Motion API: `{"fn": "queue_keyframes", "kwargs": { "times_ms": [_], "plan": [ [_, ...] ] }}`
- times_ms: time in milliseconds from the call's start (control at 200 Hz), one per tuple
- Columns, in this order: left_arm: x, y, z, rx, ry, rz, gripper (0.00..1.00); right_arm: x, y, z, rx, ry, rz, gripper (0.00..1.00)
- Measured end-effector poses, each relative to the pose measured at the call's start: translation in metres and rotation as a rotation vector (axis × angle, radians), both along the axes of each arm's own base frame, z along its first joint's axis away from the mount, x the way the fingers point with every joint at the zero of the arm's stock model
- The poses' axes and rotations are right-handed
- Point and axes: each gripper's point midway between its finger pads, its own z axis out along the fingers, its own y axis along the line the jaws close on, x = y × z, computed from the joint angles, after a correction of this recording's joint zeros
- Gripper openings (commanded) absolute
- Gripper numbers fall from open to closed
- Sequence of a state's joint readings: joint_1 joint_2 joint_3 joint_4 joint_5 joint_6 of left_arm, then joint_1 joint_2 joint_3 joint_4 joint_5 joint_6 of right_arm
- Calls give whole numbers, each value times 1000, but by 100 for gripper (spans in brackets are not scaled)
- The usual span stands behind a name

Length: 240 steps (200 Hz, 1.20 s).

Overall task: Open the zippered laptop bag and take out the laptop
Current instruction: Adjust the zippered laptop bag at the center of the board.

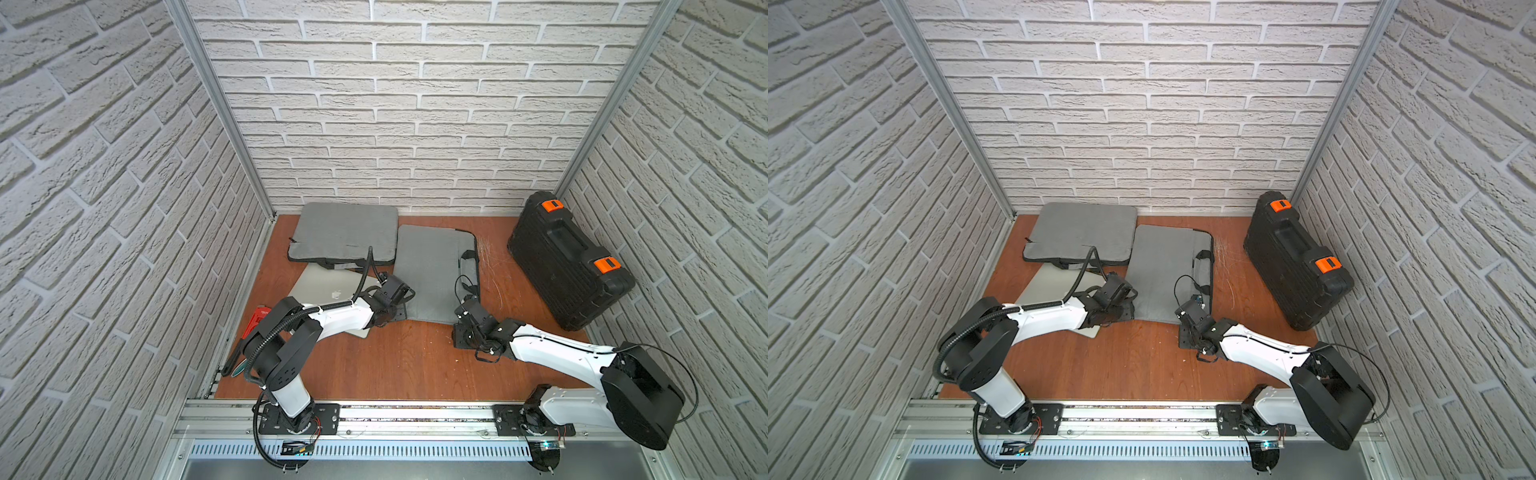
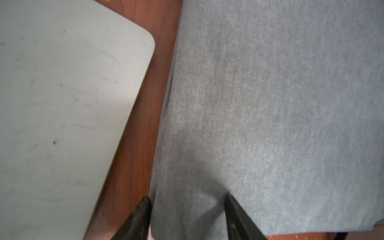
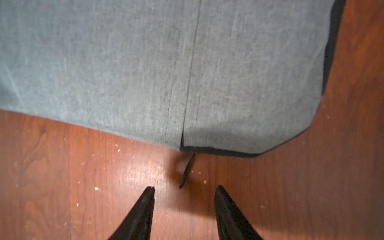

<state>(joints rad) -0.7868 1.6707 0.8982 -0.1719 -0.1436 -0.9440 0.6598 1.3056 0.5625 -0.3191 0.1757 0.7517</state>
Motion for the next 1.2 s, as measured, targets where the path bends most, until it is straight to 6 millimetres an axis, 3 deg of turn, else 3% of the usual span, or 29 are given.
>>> {"fn": "queue_keyframes", "kwargs": {
  "times_ms": [170, 395, 640, 1035, 1200],
  "plan": [
    [0, 0, -2, 3, 1, -1, 42, 10, 1, -8, -36, -10, -24, 34],
    [5, -2, -2, 11, -7, -1, 21, 18, 0, -9, -67, -31, -52, 6],
    [8, -3, -1, 22, -13, -1, 0, 15, -16, -2, -141, -46, -61, 6],
    [10, 0, -1, 16, -5, -6, 0, 20, -36, 16, -167, -59, -53, 6],
    [12, 1, -1, 14, -5, -15, 0, 19, -44, 15, -137, -23, -78, 6]
  ]
}}
